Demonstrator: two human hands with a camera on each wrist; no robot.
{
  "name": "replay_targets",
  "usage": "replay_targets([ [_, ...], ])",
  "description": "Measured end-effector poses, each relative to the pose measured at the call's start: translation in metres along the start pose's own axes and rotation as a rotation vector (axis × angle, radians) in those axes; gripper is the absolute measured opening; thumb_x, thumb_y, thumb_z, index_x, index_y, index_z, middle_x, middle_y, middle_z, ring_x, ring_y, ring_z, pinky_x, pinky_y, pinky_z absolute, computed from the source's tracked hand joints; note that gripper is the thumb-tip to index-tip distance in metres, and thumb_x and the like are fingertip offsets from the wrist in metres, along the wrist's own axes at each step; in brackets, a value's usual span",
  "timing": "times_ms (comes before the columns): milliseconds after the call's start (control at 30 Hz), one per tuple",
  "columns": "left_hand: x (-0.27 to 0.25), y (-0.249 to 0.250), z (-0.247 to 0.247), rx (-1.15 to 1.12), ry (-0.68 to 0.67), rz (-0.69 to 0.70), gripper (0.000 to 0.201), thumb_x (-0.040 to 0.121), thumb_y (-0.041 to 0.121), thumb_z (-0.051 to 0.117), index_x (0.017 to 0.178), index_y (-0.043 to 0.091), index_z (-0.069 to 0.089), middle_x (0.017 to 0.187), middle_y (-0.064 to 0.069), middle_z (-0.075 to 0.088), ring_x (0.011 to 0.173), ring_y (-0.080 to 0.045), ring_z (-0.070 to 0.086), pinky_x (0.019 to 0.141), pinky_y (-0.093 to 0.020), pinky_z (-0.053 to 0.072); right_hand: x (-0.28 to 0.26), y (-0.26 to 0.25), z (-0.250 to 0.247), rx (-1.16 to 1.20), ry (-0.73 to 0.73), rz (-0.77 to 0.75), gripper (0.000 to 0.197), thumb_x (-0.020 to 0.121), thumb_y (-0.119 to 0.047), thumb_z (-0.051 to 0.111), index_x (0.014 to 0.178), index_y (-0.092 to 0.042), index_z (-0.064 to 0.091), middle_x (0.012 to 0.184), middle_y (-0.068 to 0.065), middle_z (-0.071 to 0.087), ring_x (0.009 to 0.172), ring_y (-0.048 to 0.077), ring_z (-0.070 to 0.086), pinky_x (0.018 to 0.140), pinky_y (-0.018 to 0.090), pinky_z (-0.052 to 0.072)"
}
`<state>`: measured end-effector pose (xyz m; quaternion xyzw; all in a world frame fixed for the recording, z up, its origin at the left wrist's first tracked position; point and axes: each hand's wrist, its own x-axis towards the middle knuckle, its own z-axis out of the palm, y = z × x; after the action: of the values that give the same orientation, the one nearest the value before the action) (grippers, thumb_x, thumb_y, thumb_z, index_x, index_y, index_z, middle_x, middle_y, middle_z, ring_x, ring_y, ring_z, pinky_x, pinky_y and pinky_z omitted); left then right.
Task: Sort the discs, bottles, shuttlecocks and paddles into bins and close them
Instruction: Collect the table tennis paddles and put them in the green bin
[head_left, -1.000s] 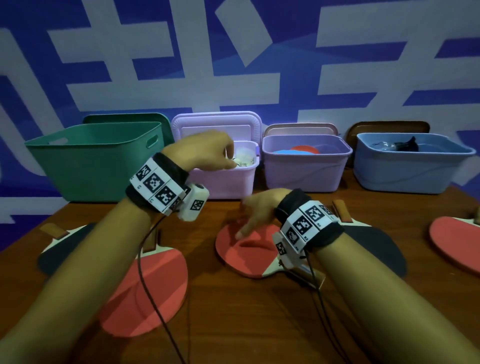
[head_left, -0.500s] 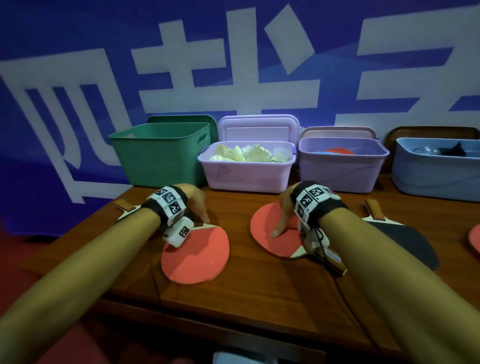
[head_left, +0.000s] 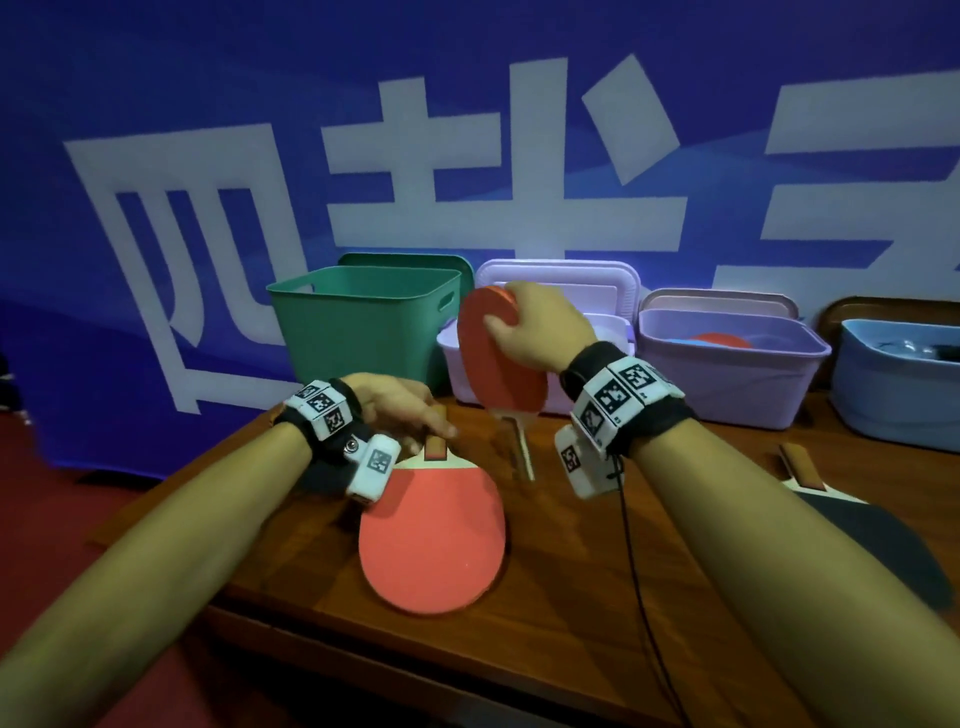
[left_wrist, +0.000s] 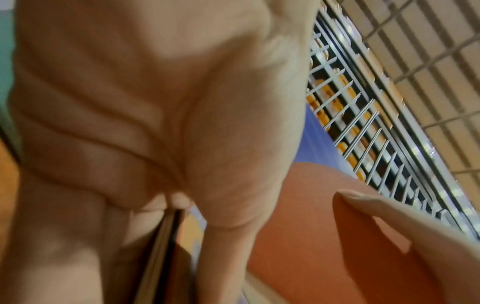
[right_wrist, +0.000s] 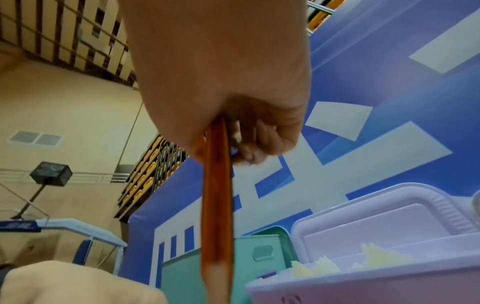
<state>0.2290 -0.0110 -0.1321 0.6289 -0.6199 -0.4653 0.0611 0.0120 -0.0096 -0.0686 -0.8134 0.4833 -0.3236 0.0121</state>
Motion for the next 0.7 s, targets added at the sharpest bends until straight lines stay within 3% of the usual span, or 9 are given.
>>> replay_targets([
  [133,-0.027,0.006,-0.036,-0.181,0.178,0.212,0.026,0.094,0.026,0.071,0.075,0.009,0.065,0.077,-0.008,0.073,0.061,-0.011,0.065,0.06,-0.017,0.057,0.027,-0.022,-0.015,0.205,0.365,0.027,0.035,0.091,-0.05,0.045,0.107,-0.022,0.059,0.098,0.004,0.07,0.089,0.031,0.065,0.077,0.045,0.055],
  [267,-0.039,0.002,-0.096,-0.555,0.499,0.424,0.034,0.092,0.03,0.071,0.098,-0.003,0.07,0.104,-0.019,0.075,0.092,-0.019,0.074,0.082,-0.023,0.061,0.053,-0.041,-0.036,0.476,0.727,0.031,0.029,0.099,-0.044,0.044,0.108,-0.019,0.055,0.092,-0.003,0.068,0.082,0.021,0.064,0.073,0.037,0.053],
  [367,-0.041,0.002,-0.138,-0.783,0.703,0.549,0.037,0.097,0.027,0.066,0.106,-0.009,0.068,0.099,-0.015,0.077,0.087,-0.014,0.075,0.076,-0.021,0.06,0.076,-0.05,-0.037,0.654,0.884,0.095,0.03,0.102,-0.044,0.041,0.117,-0.021,0.055,0.098,-0.012,0.068,0.085,0.008,0.064,0.075,0.023,0.051],
  [433,-0.033,0.001,-0.163,-0.861,0.809,0.575,0.036,0.098,0.027,0.065,0.107,-0.008,0.068,0.089,-0.009,0.079,0.078,-0.012,0.075,0.071,-0.02,0.059,0.091,-0.05,-0.03,0.727,0.935,0.162,0.032,0.103,-0.045,0.042,0.121,-0.022,0.054,0.102,-0.014,0.068,0.089,0.007,0.065,0.081,0.027,0.052],
  [533,-0.015,-0.005,-0.193,-0.933,0.907,0.572,0.037,0.099,0.026,0.064,0.112,-0.009,0.067,0.09,-0.011,0.078,0.08,-0.016,0.076,0.07,-0.021,0.06,0.113,-0.043,-0.008,0.831,0.903,0.31,0.034,0.101,-0.046,0.044,0.126,-0.024,0.052,0.106,-0.014,0.066,0.097,0.017,0.066,0.087,0.034,0.053],
  [633,0.005,-0.01,-0.216,-0.989,0.979,0.534,0.037,0.1,0.023,0.062,0.116,-0.01,0.065,0.093,-0.016,0.077,0.081,-0.021,0.077,0.066,-0.022,0.06,0.135,-0.035,0.023,0.967,0.79,0.413,0.021,0.094,-0.042,0.049,0.11,-0.028,0.049,0.095,-0.016,0.064,0.092,0.024,0.067,0.082,0.05,0.057],
  [700,0.019,-0.01,-0.229,-1.013,0.985,0.516,0.036,0.101,0.02,0.06,0.116,-0.013,0.063,0.095,-0.019,0.075,0.079,-0.023,0.075,0.062,-0.021,0.06,0.146,-0.032,0.04,1.013,0.73,0.428,0.014,0.092,-0.035,0.051,0.102,-0.03,0.042,0.086,-0.019,0.056,0.089,0.027,0.066,0.078,0.054,0.058],
])
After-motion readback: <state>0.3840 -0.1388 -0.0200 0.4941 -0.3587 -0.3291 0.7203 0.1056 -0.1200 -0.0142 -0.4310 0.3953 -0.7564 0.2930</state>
